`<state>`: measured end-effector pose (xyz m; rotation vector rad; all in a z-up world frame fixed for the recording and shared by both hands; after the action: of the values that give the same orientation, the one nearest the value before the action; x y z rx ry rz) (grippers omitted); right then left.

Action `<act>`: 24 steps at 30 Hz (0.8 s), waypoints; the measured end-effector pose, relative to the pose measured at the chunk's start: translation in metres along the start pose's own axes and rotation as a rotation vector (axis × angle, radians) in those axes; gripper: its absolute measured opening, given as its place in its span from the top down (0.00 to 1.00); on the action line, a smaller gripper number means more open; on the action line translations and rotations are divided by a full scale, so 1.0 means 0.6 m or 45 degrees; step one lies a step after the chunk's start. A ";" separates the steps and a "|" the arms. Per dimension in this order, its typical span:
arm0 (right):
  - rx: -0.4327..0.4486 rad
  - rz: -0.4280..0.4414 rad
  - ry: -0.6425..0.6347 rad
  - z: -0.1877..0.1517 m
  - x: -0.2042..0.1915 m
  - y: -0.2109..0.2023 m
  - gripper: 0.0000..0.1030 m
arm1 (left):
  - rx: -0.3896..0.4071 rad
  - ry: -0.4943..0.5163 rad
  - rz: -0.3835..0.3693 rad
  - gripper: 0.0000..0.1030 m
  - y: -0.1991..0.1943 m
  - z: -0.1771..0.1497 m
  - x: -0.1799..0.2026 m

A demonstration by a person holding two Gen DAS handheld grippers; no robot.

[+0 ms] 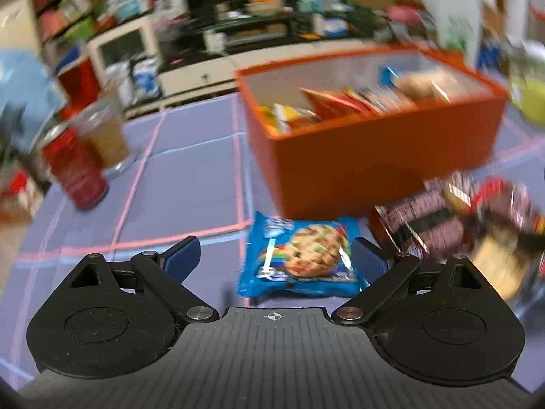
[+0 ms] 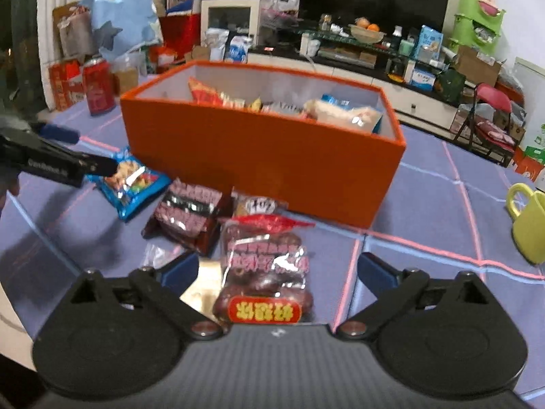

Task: Organize snacks
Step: 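Grasp the blue cookie packet with the left gripper while the right grasps the red-date bag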

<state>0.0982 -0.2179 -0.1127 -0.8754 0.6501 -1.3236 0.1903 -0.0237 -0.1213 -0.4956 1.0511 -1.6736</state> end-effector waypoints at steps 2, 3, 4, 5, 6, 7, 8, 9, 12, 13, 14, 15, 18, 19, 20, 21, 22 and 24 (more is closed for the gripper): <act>0.009 -0.030 -0.009 -0.001 0.004 0.003 0.03 | -0.011 0.046 0.009 0.27 0.010 -0.004 0.020; 0.008 -0.046 -0.005 -0.002 0.009 0.004 0.03 | -0.015 0.059 -0.008 0.27 0.015 -0.004 0.027; 0.007 -0.045 0.010 -0.002 0.013 0.007 0.03 | -0.022 0.071 -0.022 0.27 0.021 -0.004 0.034; 0.003 -0.028 0.034 -0.002 0.018 0.011 0.03 | -0.036 0.082 -0.021 0.27 0.028 -0.004 0.042; -0.004 0.003 0.061 -0.001 0.022 0.015 0.03 | -0.048 0.092 -0.013 0.27 0.036 -0.002 0.051; -0.010 0.028 0.082 0.001 0.024 0.018 0.03 | -0.057 0.098 -0.009 0.27 0.040 -0.005 0.051; -0.019 0.051 0.102 0.003 0.026 0.022 0.03 | -0.067 0.101 -0.008 0.27 0.045 -0.005 0.053; -0.022 0.058 0.110 0.004 0.027 0.026 0.03 | -0.079 0.101 -0.013 0.28 0.052 -0.005 0.056; -0.050 0.071 0.125 0.007 0.028 0.044 0.04 | -0.069 0.065 -0.022 0.27 0.062 -0.001 0.055; -0.062 0.090 0.140 0.008 0.029 0.050 0.06 | -0.070 0.056 -0.026 0.27 0.062 0.001 0.053; -0.070 0.113 0.152 0.009 0.029 0.054 0.08 | -0.072 0.046 -0.030 0.27 0.062 0.002 0.051; -0.076 0.134 0.161 0.010 0.028 0.057 0.12 | -0.074 0.031 -0.036 0.27 0.064 0.002 0.048; -0.103 0.157 0.158 0.010 0.022 0.067 0.22 | -0.077 -0.002 -0.060 0.27 0.063 0.000 0.038; -0.114 0.163 0.157 0.009 0.020 0.071 0.22 | -0.079 -0.011 -0.068 0.27 0.064 0.000 0.035; -0.111 0.171 0.163 0.009 0.019 0.071 0.22 | -0.081 -0.016 -0.079 0.27 0.063 -0.001 0.032; -0.114 0.174 0.165 0.009 0.020 0.071 0.24 | -0.082 -0.019 -0.089 0.27 0.063 -0.002 0.030; -0.114 0.184 0.167 0.010 0.019 0.070 0.30 | -0.084 -0.027 -0.096 0.27 0.064 -0.003 0.026; -0.116 0.207 0.177 0.012 0.018 0.068 0.38 | -0.088 -0.057 -0.108 0.31 0.067 0.000 0.017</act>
<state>0.1280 -0.2264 -0.1425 -0.7906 0.8784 -1.2226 0.2085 -0.0358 -0.1565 -0.6276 1.0709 -1.6967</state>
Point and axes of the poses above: each gripper's, at about its wrist camera, not at the fingertips, and y roughly the way its jaws point, x to its right, z to its top, the point moved 5 cm from there along y, roughly the way its jaws point, and after that the axes turned 14 degrees about -x, right-handed, at the moved point
